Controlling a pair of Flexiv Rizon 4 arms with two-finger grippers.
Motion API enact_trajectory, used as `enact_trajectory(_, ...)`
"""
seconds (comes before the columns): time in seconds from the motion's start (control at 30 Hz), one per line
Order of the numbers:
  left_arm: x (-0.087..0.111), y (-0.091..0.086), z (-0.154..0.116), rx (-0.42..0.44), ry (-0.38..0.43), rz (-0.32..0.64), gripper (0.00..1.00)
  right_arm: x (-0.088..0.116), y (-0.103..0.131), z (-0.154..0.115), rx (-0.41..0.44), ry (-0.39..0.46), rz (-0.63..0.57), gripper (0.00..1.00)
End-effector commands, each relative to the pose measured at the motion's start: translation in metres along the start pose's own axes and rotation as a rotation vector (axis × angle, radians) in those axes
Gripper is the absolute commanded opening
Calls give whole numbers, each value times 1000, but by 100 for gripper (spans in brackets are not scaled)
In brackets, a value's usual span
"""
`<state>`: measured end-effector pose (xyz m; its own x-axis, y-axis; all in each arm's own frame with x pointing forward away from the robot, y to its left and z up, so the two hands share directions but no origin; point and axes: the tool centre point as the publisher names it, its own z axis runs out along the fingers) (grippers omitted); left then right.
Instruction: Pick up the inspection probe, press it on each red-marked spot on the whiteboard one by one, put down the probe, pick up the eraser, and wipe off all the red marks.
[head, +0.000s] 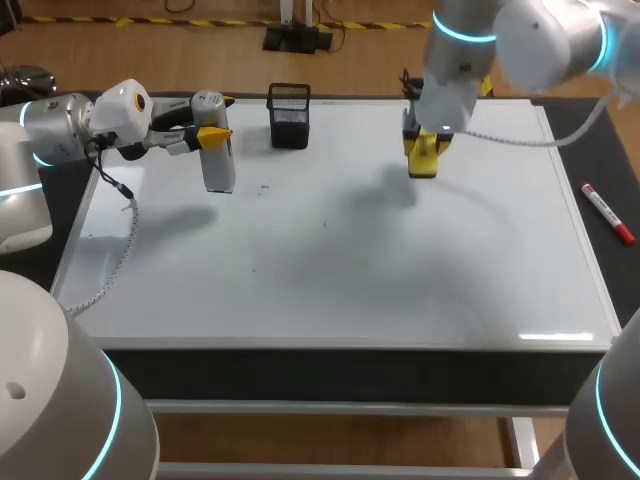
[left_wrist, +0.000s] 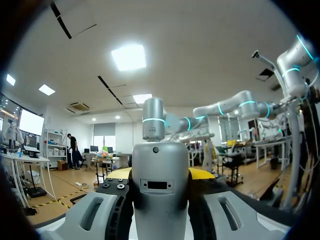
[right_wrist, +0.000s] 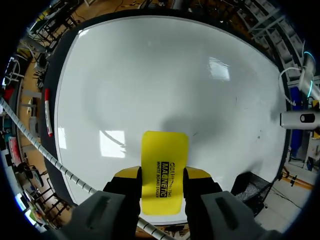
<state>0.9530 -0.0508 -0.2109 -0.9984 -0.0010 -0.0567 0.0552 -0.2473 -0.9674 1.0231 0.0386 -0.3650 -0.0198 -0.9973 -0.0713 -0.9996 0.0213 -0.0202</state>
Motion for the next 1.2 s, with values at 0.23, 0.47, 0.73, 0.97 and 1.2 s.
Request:
enact_trajectory(0.23, 0, -1, 0, 0, 1, 0, 0, -5, -66, 16, -140, -7, 8, 0)
enact_trajectory(0.47, 0, -1, 0, 0, 1, 0, 0, -8, -77, 27, -155, 0, 5, 0)
enact_trajectory(0.73, 0, -1, 0, 0, 1, 0, 0, -6, -83, 35, -163, 2, 5, 0)
enact_trajectory(0.97, 0, -1, 0, 0, 1, 0, 0, -2, -90, 43, -160, 8, -1, 0)
enact_trajectory(1.2, 0, -1, 0, 0, 1, 0, 0, 1, -94, 48, -155, -3, 5, 0)
